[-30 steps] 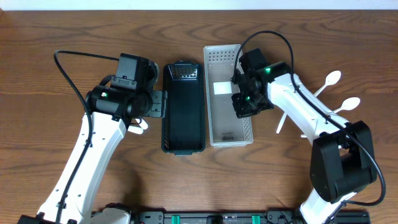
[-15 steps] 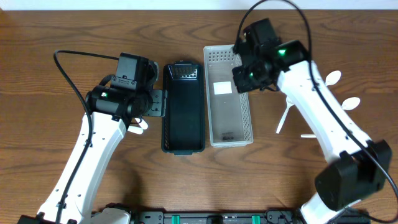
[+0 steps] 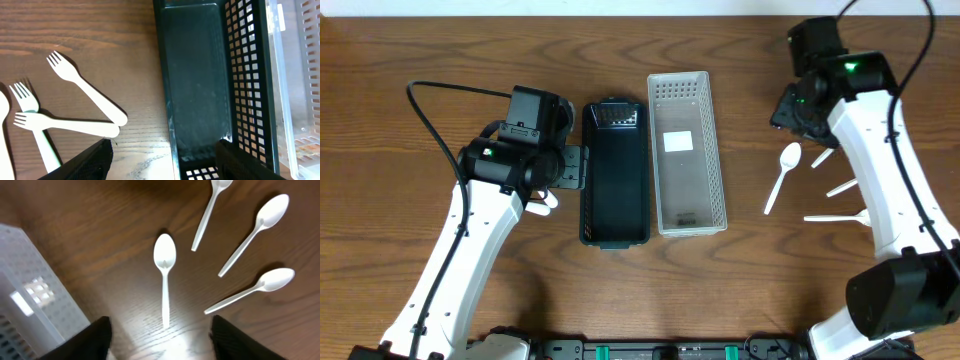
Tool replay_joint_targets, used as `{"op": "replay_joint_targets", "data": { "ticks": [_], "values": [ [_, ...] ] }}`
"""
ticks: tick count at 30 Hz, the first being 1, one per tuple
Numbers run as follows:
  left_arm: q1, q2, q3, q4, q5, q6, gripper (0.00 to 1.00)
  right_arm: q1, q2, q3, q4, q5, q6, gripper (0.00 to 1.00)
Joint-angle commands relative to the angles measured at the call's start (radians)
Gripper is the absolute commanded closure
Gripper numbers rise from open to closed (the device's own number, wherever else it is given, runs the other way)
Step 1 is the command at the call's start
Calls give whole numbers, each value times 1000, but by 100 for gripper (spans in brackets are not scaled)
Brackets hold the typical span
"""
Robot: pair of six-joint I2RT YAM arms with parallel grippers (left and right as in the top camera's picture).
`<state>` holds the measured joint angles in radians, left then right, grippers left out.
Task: Pack container
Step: 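Move right gripper to the spoons and grasp a white spoon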
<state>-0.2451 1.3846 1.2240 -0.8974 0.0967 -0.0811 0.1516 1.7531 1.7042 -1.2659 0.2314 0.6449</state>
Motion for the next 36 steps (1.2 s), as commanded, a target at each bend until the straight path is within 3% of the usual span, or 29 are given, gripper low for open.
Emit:
{"op": "replay_joint_targets", "data": {
  "ticks": [1,7,14,21,36],
  "values": [
    [-3,2,18,-15,-20,5,32,-9,0,-7,2,-23,46,1],
    [-3,2,18,-27,-20,5,32,-11,0,-117,36,94,226,1],
    [-3,2,18,-26,-20,5,32,-15,0,-349,227,68,233,1],
    [-3,2,18,-26,-20,5,32,-37,6,-488,406,11,134,1],
    [-3,2,18,-9,-20,5,31,-150,163,-491,483,-145,6,1]
  ]
}}
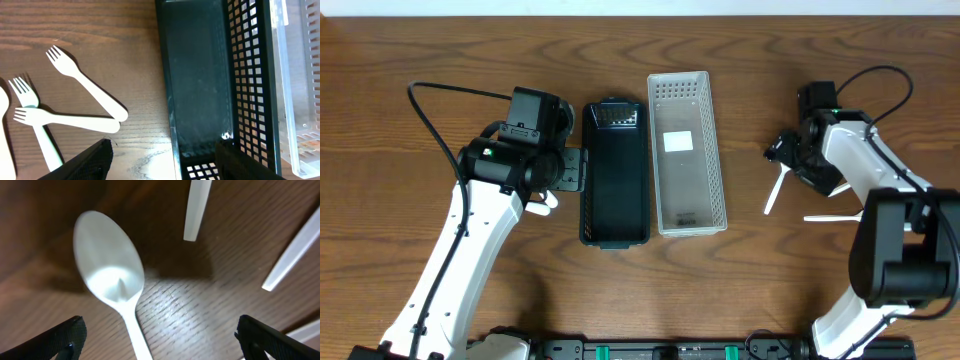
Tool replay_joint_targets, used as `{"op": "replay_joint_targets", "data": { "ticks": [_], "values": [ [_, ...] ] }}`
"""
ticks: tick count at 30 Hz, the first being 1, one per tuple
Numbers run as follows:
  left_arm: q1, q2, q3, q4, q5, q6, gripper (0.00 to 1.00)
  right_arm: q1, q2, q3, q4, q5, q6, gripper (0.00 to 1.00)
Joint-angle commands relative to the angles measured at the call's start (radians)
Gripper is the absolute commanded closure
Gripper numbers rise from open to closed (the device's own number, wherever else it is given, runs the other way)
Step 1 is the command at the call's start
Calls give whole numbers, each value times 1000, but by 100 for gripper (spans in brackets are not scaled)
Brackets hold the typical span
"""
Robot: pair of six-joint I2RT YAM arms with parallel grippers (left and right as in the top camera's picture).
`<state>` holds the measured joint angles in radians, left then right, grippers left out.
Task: Pack container
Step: 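Move right gripper to the spoons and grasp a white spoon, then carry the spoon into the white basket and release it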
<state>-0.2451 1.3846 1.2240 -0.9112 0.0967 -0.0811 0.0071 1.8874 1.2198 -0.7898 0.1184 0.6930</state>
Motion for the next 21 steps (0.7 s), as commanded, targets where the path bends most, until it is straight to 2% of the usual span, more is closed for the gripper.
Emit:
{"op": "replay_joint_targets", "data": {
  "ticks": [1,6,11,13,15,18,21],
  "values": [
    [-3,2,18,8,-20,5,32,-6,35,-6,13,-43,-56,2],
    [-3,2,18,15,-20,5,32,-6,84,-6,22,-74,-75,2],
    [-3,2,18,15,-20,5,32,-6,133,-6,35,-106,-89,9],
    [-3,2,18,15,-20,5,32,-6,149,-6,34,-114,-89,17],
    [-3,2,18,15,-20,5,32,-6,158,-6,30,-124,-89,33],
    [-3,2,18,15,-20,5,32,-6,161,-6,18,-125,-89,52],
    [-3,2,18,15,-20,5,32,-6,160,-6,10,-125,-89,60]
  ]
}}
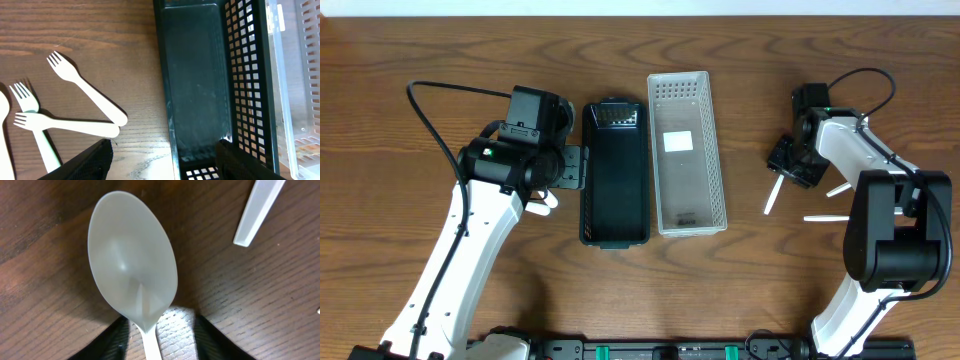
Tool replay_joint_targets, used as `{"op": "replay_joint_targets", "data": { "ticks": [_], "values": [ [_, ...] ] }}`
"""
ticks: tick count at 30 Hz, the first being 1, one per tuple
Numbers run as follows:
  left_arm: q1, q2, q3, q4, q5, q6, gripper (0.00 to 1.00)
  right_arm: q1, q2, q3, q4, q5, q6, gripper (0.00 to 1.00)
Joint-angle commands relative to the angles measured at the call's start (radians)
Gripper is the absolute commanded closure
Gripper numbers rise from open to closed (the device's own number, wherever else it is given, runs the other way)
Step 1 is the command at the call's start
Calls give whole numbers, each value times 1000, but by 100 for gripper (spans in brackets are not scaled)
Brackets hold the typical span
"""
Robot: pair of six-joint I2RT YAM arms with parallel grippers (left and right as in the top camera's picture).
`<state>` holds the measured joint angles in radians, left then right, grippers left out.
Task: Pack container
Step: 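Carry the spoon into the white basket and release it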
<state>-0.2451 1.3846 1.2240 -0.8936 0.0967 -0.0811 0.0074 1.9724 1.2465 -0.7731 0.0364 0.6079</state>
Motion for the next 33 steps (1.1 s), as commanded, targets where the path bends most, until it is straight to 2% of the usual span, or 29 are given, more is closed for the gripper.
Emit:
{"op": "replay_joint_targets", "data": {
  "ticks": [1,6,12,16,21,25,33],
  "values": [
    [-3,2,18,-3,-20,5,32,-6,75,-33,-10,-43,-3,64],
    [-3,2,18,-3,-20,5,32,-6,75,-33,-24,-43,-3,80],
    [-3,2,18,-3,-20,5,32,-6,75,-33,-29,-45,-4,87],
    [-3,2,18,-2,-20,5,32,-5,74,-30,-30,-45,-5,99],
    [-3,2,18,-2,-20,5,32,14,48,40,-95,-42,-69,99],
    [-3,2,18,-2,-20,5,32,48,-19,186,-211,-33,-121,99],
    [-3,2,18,-2,-20,5,32,257,-151,517,-386,-36,-284,99]
  ]
}}
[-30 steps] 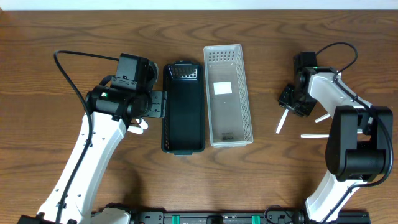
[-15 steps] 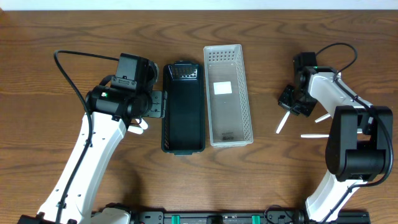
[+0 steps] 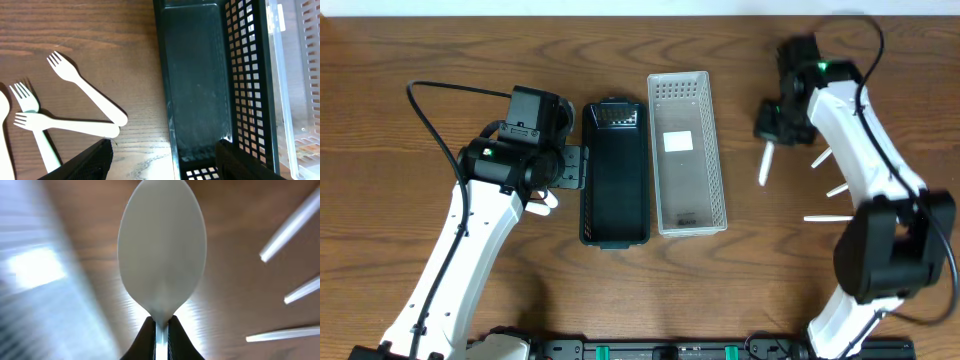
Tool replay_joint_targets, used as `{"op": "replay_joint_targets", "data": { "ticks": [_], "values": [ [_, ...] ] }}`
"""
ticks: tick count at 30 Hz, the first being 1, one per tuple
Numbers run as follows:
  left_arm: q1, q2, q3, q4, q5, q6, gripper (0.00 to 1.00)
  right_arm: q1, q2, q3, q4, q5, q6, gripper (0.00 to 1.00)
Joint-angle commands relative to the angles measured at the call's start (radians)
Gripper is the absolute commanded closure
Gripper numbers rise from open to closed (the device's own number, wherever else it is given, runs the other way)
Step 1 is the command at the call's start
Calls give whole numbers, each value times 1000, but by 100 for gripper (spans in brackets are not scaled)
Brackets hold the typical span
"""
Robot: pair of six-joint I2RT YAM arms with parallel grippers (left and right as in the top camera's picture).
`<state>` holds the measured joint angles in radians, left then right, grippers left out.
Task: Pack container
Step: 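Carry the spoon into the white basket and release it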
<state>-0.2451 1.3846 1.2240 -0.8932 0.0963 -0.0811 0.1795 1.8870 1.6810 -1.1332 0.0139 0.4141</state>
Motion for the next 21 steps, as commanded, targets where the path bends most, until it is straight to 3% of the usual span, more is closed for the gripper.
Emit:
{"op": "replay_joint_targets", "data": {
  "ticks": [1,9,18,20,21],
  "values": [
    [-3,2,18,-2,-19,5,32,121,-68,105,-37,-17,-102,99],
    [-3,2,18,1,-20,5,32,343,-1,80,-6,-13,-63,99],
    [-3,2,18,1,-20,5,32,369,206,47,22,-22,-3,98],
    [-3,2,18,0,-19,5,32,369,228,47,27,-22,-3,96],
    [-3,2,18,0,-20,5,32,369,233,47,27,-22,-3,88]
  ]
}}
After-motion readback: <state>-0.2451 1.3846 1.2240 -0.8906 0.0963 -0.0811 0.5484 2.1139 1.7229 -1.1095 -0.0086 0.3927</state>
